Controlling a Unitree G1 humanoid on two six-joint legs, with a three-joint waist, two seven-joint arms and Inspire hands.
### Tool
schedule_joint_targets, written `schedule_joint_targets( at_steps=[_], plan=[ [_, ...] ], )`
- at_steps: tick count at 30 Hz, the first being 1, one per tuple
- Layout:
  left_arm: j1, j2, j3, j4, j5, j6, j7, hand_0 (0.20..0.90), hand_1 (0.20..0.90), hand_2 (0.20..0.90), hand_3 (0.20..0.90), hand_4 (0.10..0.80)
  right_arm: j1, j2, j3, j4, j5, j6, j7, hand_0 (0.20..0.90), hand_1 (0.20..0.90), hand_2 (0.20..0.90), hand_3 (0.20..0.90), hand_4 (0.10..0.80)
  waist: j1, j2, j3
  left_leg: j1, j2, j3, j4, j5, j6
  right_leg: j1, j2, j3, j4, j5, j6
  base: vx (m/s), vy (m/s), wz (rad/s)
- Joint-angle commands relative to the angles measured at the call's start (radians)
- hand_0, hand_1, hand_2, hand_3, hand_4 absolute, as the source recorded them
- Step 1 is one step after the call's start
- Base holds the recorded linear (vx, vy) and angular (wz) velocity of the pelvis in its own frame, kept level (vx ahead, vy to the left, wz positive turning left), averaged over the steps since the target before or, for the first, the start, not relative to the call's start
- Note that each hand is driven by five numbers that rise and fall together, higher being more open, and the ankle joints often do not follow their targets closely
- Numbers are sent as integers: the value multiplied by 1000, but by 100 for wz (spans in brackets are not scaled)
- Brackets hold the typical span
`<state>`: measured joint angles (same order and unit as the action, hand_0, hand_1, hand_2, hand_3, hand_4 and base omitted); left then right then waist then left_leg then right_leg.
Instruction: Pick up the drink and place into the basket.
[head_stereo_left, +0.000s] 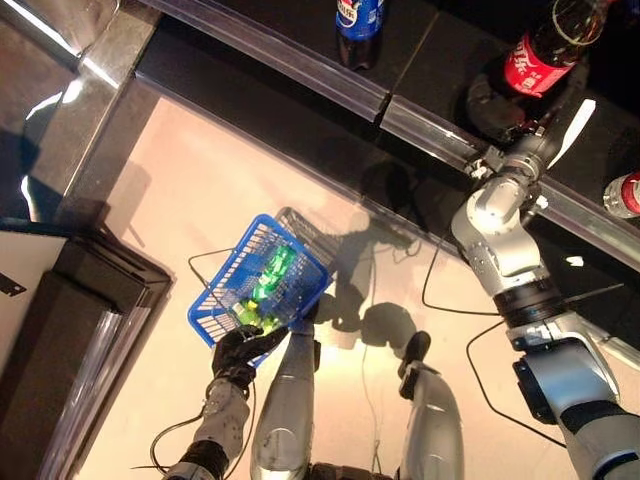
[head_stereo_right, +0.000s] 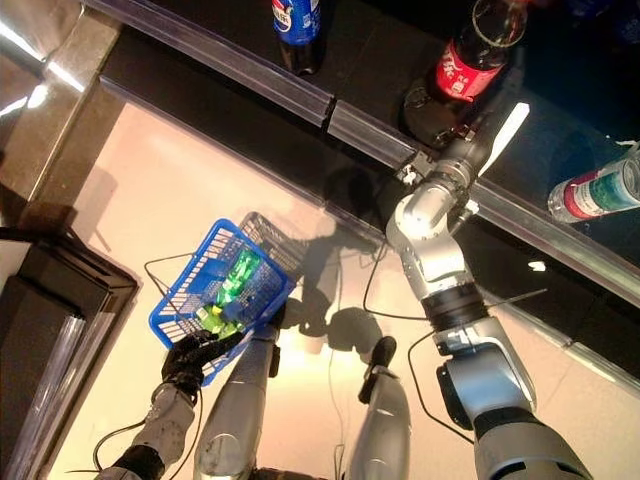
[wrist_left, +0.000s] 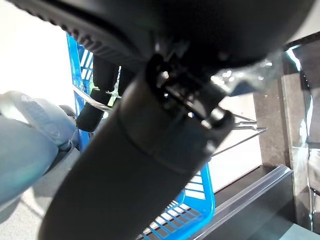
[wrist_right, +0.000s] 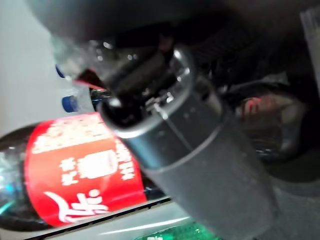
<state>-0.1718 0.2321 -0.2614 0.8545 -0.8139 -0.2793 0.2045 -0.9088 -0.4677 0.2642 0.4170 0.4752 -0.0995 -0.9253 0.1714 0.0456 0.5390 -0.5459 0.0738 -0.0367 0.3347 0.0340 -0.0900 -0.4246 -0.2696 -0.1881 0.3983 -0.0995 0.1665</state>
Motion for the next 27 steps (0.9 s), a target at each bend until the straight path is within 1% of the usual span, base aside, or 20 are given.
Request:
schedule_joint_targets(
  at_steps=[1,7,13,16,21,22,23,25,26,27],
  plan=[
    [74,99,-14,-116,-16,-80,-24,300,300,300,200,100,-139,-133,-74,-43,-14,-97,20,300,300,300,200,100,31,0,-19,-2,-54,-17,48,-56,64,-28,28,-15,-20,75,-75,0,0,0],
    [77,103,-16,-125,-23,-83,-31,300,300,300,200,100,-145,-156,-74,-30,11,-97,51,300,300,300,200,100,29,4,-19,2,-59,-14,47,-56,68,-30,25,-13,-16,74,-75,0,0,0],
    [71,109,-18,-132,-27,-92,-43,300,300,300,200,100,-143,-159,-76,-20,2,-99,74,300,300,300,200,100,28,5,-19,11,-62,-11,45,-58,71,-26,25,-15,-10,70,-76,-11,-3,0],
    [75,117,-13,-143,-19,-108,-59,300,300,300,200,100,-125,-160,-80,-38,-2,-123,89,300,300,300,200,100,29,2,-19,25,-62,-10,42,-59,72,-12,27,-19,-6,64,-78,-37,-52,1],
    [72,125,-5,-190,-14,-142,-74,300,300,300,200,100,-83,-144,-87,-172,-66,-135,142,300,300,300,200,100,22,7,-19,51,-66,-8,39,-58,71,10,29,-22,12,47,-84,-63,-48,1],
    [74,125,-4,-213,-8,-150,-76,300,300,300,200,100,-69,-134,-92,-222,-97,-125,163,300,300,300,200,100,20,11,-19,58,-68,-10,39,-58,71,13,29,-23,20,40,-86,-58,-20,1],
    [74,126,-4,-213,-8,-150,-76,300,300,300,200,100,-68,-134,-93,-224,-97,-124,163,300,300,300,200,100,20,11,-19,58,-68,-10,39,-58,71,14,29,-23,20,40,-86,-54,-15,1],
    [82,125,1,-251,1,-160,-74,300,300,300,200,100,-36,-118,-90,-325,-133,-94,196,300,300,300,200,100,14,15,-19,78,-69,-15,40,-60,68,29,30,-21,31,30,-90,-51,-17,1],
    [86,124,9,-268,6,-181,-85,300,300,300,200,100,-18,-107,-89,-369,-154,-95,233,300,300,300,200,100,9,17,-19,94,-68,-17,37,-60,65,44,32,-22,35,22,-94,-56,-16,2],
    [89,125,13,-279,8,-185,-89,300,300,300,200,100,-8,-101,-85,-392,-167,-89,248,300,300,300,200,100,8,17,-19,102,-67,-17,36,-59,64,50,32,-23,38,19,-96,-50,-8,2]
  ],
)
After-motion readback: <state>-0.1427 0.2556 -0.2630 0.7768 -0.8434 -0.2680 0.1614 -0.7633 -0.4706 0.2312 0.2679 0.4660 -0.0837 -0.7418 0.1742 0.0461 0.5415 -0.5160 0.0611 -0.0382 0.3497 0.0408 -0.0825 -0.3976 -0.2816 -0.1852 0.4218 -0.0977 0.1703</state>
